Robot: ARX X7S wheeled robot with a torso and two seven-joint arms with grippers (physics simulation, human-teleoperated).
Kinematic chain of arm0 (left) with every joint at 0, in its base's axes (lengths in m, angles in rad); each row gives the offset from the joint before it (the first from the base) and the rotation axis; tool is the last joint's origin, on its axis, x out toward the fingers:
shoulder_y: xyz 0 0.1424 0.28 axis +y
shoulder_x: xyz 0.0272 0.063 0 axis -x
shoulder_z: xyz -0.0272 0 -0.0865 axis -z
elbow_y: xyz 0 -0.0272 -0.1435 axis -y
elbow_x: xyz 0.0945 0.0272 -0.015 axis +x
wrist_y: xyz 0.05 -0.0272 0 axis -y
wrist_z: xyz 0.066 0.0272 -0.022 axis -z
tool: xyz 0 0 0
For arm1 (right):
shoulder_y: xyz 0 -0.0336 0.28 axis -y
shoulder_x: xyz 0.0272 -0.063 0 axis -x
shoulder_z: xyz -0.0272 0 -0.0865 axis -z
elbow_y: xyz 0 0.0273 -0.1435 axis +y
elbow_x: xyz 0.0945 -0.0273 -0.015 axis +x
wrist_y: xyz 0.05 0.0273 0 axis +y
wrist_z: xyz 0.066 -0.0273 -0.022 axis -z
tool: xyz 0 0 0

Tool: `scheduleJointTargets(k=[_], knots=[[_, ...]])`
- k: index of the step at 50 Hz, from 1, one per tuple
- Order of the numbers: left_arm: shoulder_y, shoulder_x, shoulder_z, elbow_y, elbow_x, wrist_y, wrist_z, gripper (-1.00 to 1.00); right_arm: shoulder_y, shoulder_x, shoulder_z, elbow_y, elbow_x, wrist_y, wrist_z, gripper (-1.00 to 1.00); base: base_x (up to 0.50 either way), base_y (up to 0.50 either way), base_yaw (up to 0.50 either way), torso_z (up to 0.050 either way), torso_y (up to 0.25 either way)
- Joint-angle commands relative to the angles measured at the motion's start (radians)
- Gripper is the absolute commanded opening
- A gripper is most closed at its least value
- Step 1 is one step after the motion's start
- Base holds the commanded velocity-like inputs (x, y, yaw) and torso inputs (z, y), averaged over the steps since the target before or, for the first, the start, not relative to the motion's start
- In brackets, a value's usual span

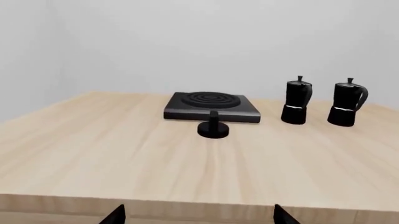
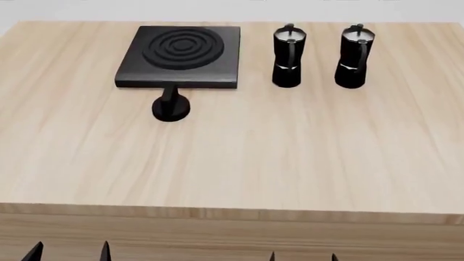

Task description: Put the right moka pot on the stove.

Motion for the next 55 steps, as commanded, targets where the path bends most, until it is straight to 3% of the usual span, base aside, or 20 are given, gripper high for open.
scheduleJointTargets(k=[1,55], knots=[[-0.003,-0.007,0.008,-0.007,-0.014,0.006,-0.006,1.00,0.007,0.004,-0.004,0.016,0.016,-0.002,0.008,1.00,0.20,0.00,0.00,0.000,0.000],[-0.009,-0.037,0.040,-0.010,-0.048,0.015,-0.043,1.00,0.020,0.033,-0.042,0.028,0.041,-0.002,0.041,1.00,0.17,0.02,0.00,0.000,0.000]])
